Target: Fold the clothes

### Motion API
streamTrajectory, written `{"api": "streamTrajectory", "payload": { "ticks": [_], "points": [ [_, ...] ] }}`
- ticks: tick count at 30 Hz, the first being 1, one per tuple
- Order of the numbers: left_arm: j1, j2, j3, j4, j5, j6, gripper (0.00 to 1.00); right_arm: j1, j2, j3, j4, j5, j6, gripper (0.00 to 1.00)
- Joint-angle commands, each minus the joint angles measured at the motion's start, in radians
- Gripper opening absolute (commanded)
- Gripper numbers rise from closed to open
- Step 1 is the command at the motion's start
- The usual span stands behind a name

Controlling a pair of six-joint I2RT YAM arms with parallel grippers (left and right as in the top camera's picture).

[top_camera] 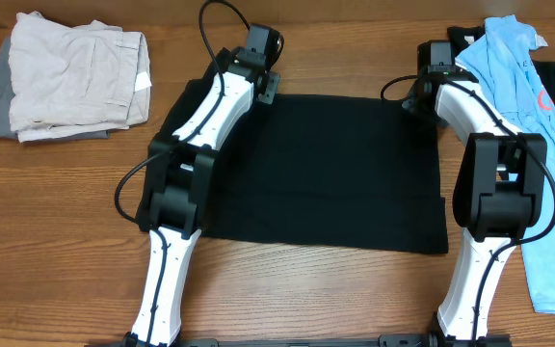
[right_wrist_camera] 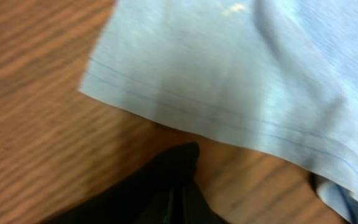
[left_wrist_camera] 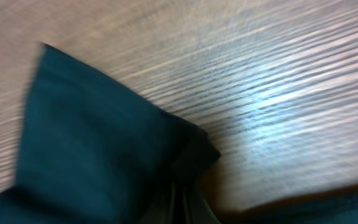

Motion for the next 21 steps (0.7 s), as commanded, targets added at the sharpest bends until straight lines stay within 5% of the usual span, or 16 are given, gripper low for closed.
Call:
{"api": "streamTrajectory", "payload": {
  "ticks": [1,10,21],
  "points": [
    [0.004,-0.105,-0.006,-0.024,0.007,-0.032,0.04,-0.014,-0.065,0.014,-0.019,0.032,0.026,0.04],
    [0.011,-0.172,-0.006,-0.185,-0.019,-0.117,0.04,-0.014,-0.119,0.014,-0.123,0.032,0.056,0.04],
    [0.013,-0.196,-0.006,-0.548,-0.364,-0.394,0.04,-0.014,-0.194,0.014,-0.304,0.032,0.237,0.04]
  ]
}}
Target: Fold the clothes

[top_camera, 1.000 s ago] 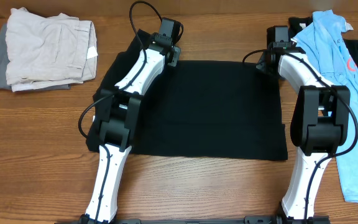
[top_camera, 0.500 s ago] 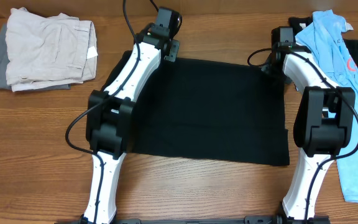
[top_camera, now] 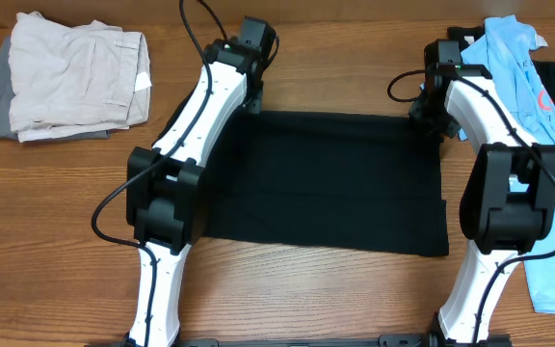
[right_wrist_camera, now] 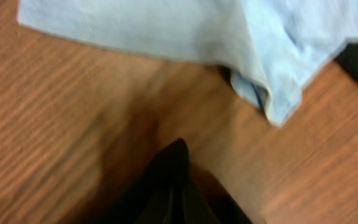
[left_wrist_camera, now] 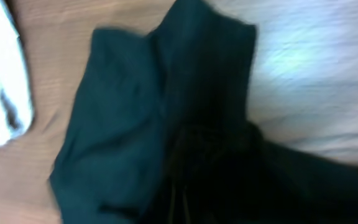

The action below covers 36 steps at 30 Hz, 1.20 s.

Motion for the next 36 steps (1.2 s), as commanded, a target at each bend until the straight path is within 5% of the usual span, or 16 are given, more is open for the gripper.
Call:
{"api": "streamTrajectory", "payload": {
  "ticks": [1,14,29,30,32,36],
  "points": [
    [0.018,-0.045,-0.005,-0.076,-0.212,-0.138,0.04,-0.011,-0.101,0.014,-0.053,0.05,0.111,0.04],
    [0.022,-0.045,-0.005,-0.238,-0.198,-0.167,0.04,-0.011,-0.24,0.014,-0.257,0.05,0.184,0.04],
    [0.022,-0.044,-0.015,-0.421,0.008,-0.167,0.05,-0.011,-0.241,0.012,-0.516,0.0,0.212,0.04],
    [0.022,-0.044,-0.016,-0.425,0.023,-0.161,0.1,-0.011,-0.241,0.012,-0.519,-0.003,0.199,0.06],
    [0.022,-0.043,-0.016,-0.431,0.051,-0.127,0.26,-0.011,-0.241,0.012,-0.534,-0.003,0.167,0.29],
    [0.022,-0.043,-0.016,-0.481,0.078,-0.103,0.28,-0.011,-0.241,0.012,-0.571,-0.003,0.151,0.34]
  ]
}}
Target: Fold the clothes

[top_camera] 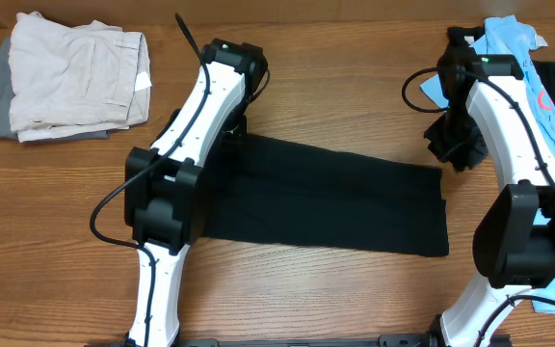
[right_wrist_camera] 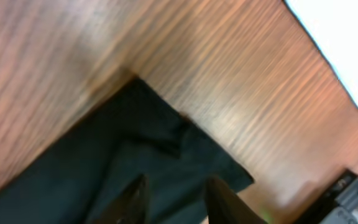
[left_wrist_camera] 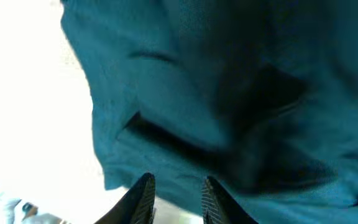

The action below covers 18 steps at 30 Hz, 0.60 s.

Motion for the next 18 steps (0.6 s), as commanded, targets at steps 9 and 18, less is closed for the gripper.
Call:
{"api": "streamTrajectory", "payload": {
  "ticks": [9,18],
  "points": [
    [0.01,-0.038,-0.006,0.052,0.034,0.031,0.64,-0.007,-0.034,0.011,-0.004,0.021,-0.019,0.72],
    [0.01,-0.037,-0.006,0.145,0.204,0.048,0.53,-0.007,-0.034,-0.032,0.054,0.011,-0.042,0.73]
  ]
}}
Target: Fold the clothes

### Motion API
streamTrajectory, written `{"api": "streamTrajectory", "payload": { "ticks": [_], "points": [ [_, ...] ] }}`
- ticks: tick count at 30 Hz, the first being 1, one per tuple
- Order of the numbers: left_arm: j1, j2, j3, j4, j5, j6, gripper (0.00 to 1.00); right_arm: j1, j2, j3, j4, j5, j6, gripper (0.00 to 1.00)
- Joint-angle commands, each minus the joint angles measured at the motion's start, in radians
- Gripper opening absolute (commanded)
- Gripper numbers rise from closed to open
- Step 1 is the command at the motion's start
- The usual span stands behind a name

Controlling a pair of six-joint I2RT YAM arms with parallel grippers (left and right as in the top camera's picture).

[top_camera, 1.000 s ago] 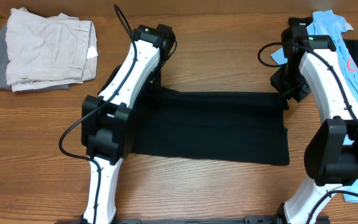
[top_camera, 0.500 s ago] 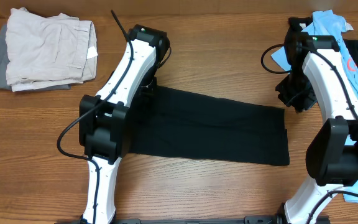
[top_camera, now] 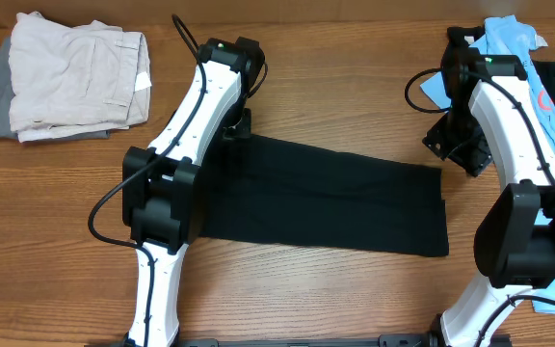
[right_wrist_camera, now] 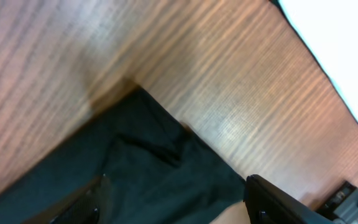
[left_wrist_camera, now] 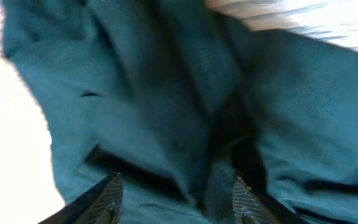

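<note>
The black cloth (top_camera: pixel 326 198) lies on the table as a wide, shallow band that slopes down to the right along its far edge. My left gripper (top_camera: pixel 235 125) stands at its far left corner. In the left wrist view the left gripper (left_wrist_camera: pixel 176 199) is open wide over rumpled dark cloth (left_wrist_camera: pixel 166 93), nothing between the fingers. My right gripper (top_camera: pixel 454 146) is at the far right corner. Seen from the right wrist, the right gripper (right_wrist_camera: pixel 179 205) is open above that corner of the cloth (right_wrist_camera: pixel 135 174).
A folded beige garment (top_camera: pixel 70 82) rests on a grey one at the back left. A light blue shirt (top_camera: pixel 552 154) runs down the right edge, over a black garment. Bare wooden table (top_camera: pixel 335 58) lies beyond the cloth.
Both grippers' fingers stand much wider apart than before. The black cloth lies in the same band, and both arms have hardly shifted.
Both grippers were shut on the far corners of the black cloth, which lay spread deep across the table. Then the far edge sat a little nearer the front. Later the cloth was a shallow band and the jaws were partly apart; now they are wide open.
</note>
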Motion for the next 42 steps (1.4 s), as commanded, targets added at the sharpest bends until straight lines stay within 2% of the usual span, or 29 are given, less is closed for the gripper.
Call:
{"api": "streamTrajectory", "payload": {
  "ticks": [1,5,9,12,14,17,19,21,23,24,26,27,35,42],
  "points": [
    [0.005,-0.037,-0.004,0.003,0.104,0.014,0.5,-0.001,-0.034,-0.033,0.018,0.001,-0.011,0.73],
    [0.003,-0.037,-0.004,0.006,0.112,0.014,0.46,-0.001,-0.033,-0.069,0.056,0.001,-0.015,0.73],
    [0.003,-0.039,-0.004,-0.029,0.065,-0.025,0.32,-0.001,-0.033,-0.104,0.089,0.001,-0.015,0.74],
    [0.002,-0.046,-0.004,-0.061,0.009,-0.074,0.3,-0.001,-0.033,-0.126,0.104,0.001,-0.015,0.75],
    [0.0,-0.059,-0.004,-0.063,-0.025,-0.08,0.25,-0.001,-0.033,-0.135,0.115,0.001,-0.015,0.76],
    [-0.008,-0.092,-0.003,-0.062,-0.038,-0.079,0.26,-0.001,-0.033,-0.138,0.138,-0.007,-0.052,0.79],
    [-0.016,-0.121,-0.003,-0.054,-0.038,-0.076,0.33,-0.001,-0.033,-0.137,0.146,-0.017,-0.06,0.82],
    [-0.028,-0.15,-0.003,-0.035,-0.027,-0.063,0.46,-0.001,-0.034,-0.137,0.149,-0.026,-0.059,0.82],
    [-0.041,-0.167,-0.003,-0.023,0.009,-0.024,0.52,-0.001,-0.034,-0.137,0.148,-0.033,-0.06,0.83],
    [-0.048,-0.172,-0.003,-0.02,0.039,-0.002,0.59,-0.001,-0.034,-0.137,0.147,-0.035,-0.06,0.83],
    [-0.061,-0.169,-0.003,-0.019,0.095,0.032,0.86,-0.001,-0.034,-0.137,0.144,-0.047,-0.068,0.83],
    [-0.068,-0.161,-0.003,-0.021,0.108,0.042,0.89,-0.001,-0.034,-0.137,0.143,-0.061,-0.085,0.83],
    [-0.072,-0.029,-0.003,-0.018,0.109,0.056,0.87,-0.001,-0.034,-0.137,0.136,-0.096,-0.127,0.83],
    [-0.02,0.042,-0.003,-0.007,0.085,0.037,0.77,-0.001,-0.034,-0.137,0.14,-0.096,-0.127,0.84]
  ]
}}
